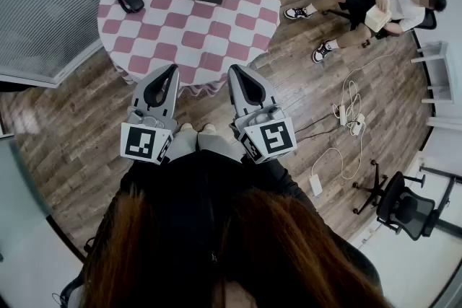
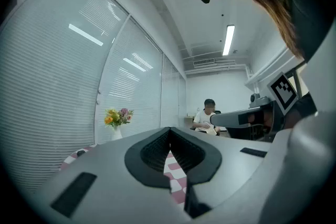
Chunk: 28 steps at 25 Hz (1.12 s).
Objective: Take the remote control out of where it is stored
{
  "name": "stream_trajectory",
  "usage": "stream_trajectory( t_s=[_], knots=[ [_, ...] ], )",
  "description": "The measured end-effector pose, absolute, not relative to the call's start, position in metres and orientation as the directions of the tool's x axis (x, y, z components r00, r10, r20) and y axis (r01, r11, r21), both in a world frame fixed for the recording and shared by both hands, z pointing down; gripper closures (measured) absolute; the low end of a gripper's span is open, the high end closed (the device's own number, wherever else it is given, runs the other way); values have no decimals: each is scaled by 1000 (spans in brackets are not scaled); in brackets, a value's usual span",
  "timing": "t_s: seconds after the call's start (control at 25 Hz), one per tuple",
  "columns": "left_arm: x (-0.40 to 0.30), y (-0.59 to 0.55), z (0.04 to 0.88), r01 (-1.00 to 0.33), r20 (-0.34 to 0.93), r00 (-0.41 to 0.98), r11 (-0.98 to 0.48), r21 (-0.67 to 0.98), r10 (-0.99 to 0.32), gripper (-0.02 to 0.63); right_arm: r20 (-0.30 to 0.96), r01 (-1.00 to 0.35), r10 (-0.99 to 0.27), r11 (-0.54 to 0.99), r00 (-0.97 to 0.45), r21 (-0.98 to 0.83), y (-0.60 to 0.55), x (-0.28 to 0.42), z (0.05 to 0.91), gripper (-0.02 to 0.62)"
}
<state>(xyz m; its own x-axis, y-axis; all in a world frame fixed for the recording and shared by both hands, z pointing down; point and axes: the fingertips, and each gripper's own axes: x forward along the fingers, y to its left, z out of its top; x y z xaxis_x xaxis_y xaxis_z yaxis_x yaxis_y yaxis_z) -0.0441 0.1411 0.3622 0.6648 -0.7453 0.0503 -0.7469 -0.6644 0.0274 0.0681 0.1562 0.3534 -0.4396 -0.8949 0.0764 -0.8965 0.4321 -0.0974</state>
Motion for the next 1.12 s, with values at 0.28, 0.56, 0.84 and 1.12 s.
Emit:
stream_trajectory(
  t_s=[0.28, 0.56, 0.84, 1.12],
  knots=[
    [-43, 140, 362, -746, 50, 666, -666, 28, -744, 597, 74, -897, -896, 431, -438, -98, 154, 69, 352, 581],
    [-44, 139, 363, -752, 50, 659, -658, 26, -751, 597, 66, -893, -892, 439, -446, -103, 153, 69, 352, 581],
    [-38, 137, 361, -758, 50, 652, -652, 20, -757, 597, 64, -888, -888, 446, -454, -116, 149, 74, 352, 580],
    [-24, 132, 363, -768, 45, 640, -640, 16, -767, 597, 66, -873, -874, 470, -481, -129, 142, 87, 356, 580]
  ],
)
